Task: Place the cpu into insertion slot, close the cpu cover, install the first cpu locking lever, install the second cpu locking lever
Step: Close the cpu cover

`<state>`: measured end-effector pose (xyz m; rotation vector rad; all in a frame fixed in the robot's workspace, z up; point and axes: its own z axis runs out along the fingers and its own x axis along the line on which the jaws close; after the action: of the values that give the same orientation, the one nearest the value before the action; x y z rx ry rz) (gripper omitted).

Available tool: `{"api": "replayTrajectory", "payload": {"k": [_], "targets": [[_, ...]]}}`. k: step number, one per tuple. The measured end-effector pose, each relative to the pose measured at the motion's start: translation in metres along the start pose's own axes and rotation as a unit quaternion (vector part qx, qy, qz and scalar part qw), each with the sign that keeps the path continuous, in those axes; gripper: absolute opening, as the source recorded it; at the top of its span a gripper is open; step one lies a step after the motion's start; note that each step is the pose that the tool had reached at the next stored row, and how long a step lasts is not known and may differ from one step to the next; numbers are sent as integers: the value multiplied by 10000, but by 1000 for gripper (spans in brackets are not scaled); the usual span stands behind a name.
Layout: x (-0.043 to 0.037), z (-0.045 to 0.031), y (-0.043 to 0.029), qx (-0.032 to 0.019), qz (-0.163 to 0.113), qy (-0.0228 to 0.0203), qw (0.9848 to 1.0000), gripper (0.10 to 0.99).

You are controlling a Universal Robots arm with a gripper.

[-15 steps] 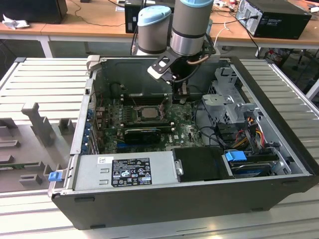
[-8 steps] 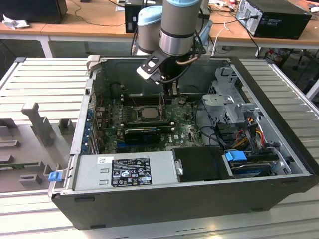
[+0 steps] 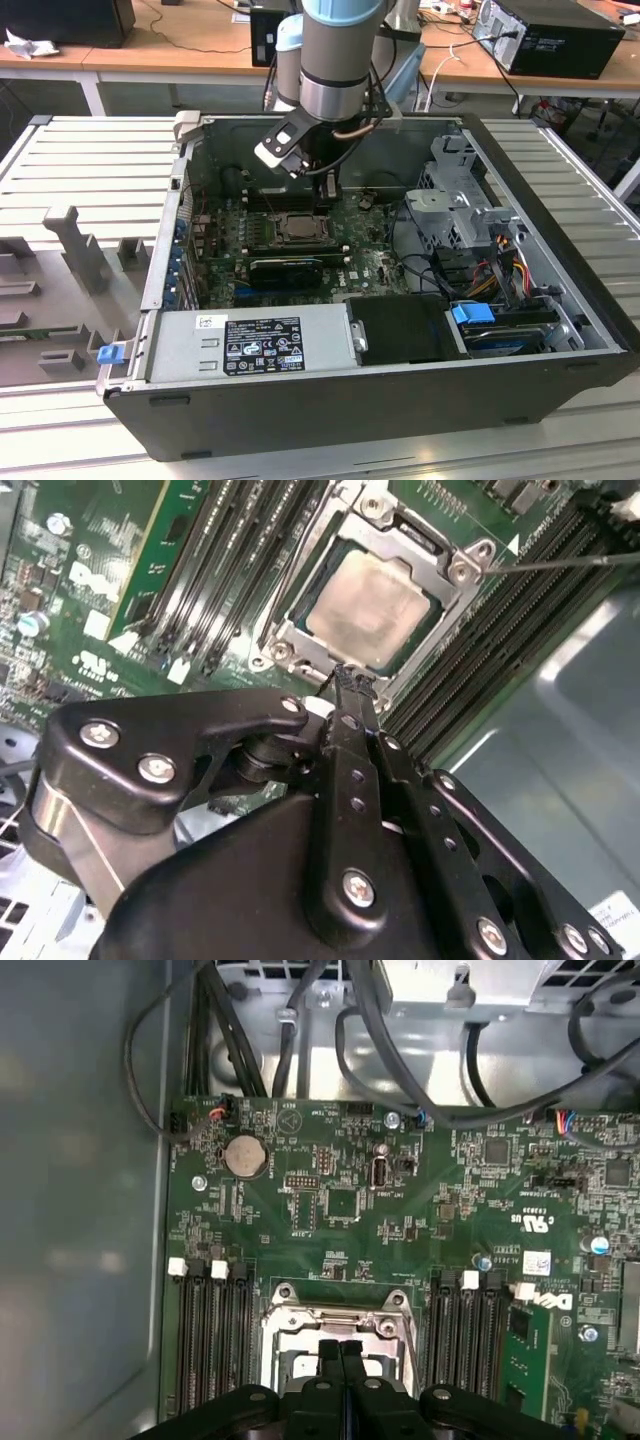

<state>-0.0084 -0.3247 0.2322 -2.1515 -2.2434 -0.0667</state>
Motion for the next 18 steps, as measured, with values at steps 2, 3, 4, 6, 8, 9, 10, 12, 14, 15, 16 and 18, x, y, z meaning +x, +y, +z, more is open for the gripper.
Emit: {"api": "replayTrajectory", "payload": {"k": [2, 3, 4, 6, 8, 9, 10, 12, 14, 15, 16, 18], "targets": [[0, 19, -26, 7, -3, 1, 10000, 106], [1, 22, -44, 9, -4, 0, 10000, 106], [2, 25, -85, 13, -10, -1, 10000, 106], [7, 32, -187, 16, -21, 2, 10000, 106], [8, 31, -223, 17, -23, 3, 10000, 106], [9, 31, -232, 16, -23, 4, 10000, 106], [9, 31, -236, 17, -24, 5, 10000, 106], [9, 31, -240, 17, -25, 4, 10000, 106], [9, 31, -245, 17, -25, 4, 10000, 106], [9, 31, -246, 17, -25, 4, 10000, 106], [9, 31, -247, 17, -25, 4, 10000, 106], [9, 31, -252, 17, -25, 4, 10000, 106]]}}
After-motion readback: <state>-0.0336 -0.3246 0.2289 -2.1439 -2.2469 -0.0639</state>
